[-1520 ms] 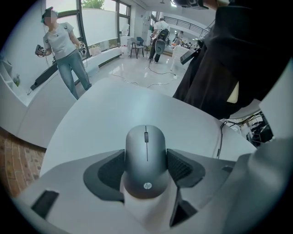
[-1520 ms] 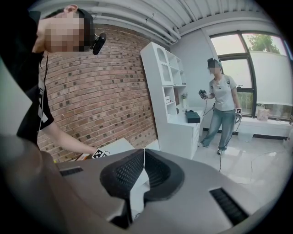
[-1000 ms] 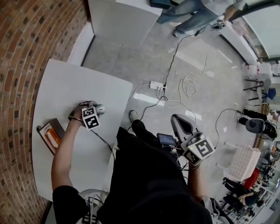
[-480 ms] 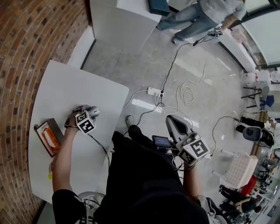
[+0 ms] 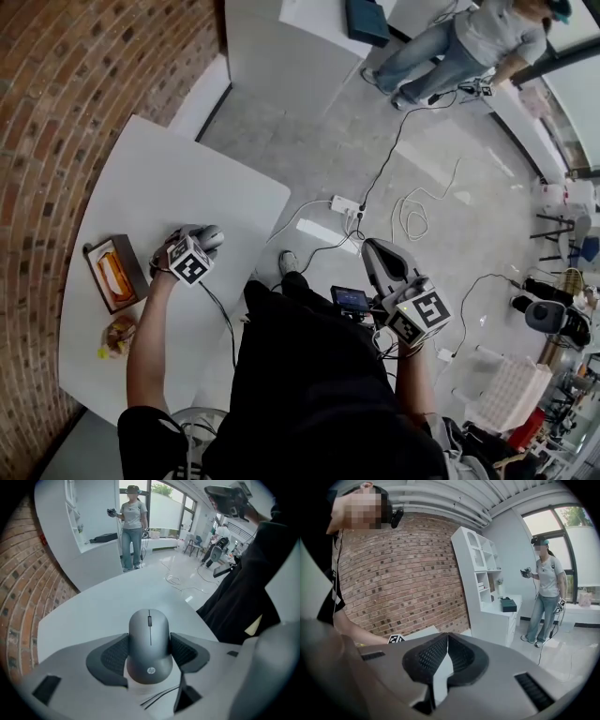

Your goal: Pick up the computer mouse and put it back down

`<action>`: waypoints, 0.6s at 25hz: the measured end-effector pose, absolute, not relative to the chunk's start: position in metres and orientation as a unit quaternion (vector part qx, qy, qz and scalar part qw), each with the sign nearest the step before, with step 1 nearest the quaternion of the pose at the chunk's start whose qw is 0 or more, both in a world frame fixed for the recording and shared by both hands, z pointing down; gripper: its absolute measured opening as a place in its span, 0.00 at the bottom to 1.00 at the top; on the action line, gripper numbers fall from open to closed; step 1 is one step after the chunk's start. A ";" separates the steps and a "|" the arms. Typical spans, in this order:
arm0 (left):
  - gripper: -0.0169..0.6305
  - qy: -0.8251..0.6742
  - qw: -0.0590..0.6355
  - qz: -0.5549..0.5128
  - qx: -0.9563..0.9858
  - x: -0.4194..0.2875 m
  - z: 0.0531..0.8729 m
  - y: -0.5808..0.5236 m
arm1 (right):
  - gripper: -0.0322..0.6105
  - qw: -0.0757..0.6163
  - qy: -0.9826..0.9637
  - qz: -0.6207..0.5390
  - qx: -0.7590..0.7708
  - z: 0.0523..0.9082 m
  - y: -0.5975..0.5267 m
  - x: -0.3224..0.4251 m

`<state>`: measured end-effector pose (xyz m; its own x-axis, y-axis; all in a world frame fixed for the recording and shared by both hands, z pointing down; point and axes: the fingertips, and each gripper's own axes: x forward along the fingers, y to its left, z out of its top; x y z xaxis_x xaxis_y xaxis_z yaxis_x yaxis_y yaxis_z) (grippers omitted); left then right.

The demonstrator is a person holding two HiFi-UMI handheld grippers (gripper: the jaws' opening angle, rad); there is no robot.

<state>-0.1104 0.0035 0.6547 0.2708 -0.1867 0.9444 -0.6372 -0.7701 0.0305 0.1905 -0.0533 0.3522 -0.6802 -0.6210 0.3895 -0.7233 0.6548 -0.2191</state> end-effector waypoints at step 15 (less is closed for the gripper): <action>0.48 -0.379 0.223 0.451 0.777 -0.066 0.576 0.009 | 0.08 0.136 -0.922 0.197 0.306 0.367 -0.073 0.183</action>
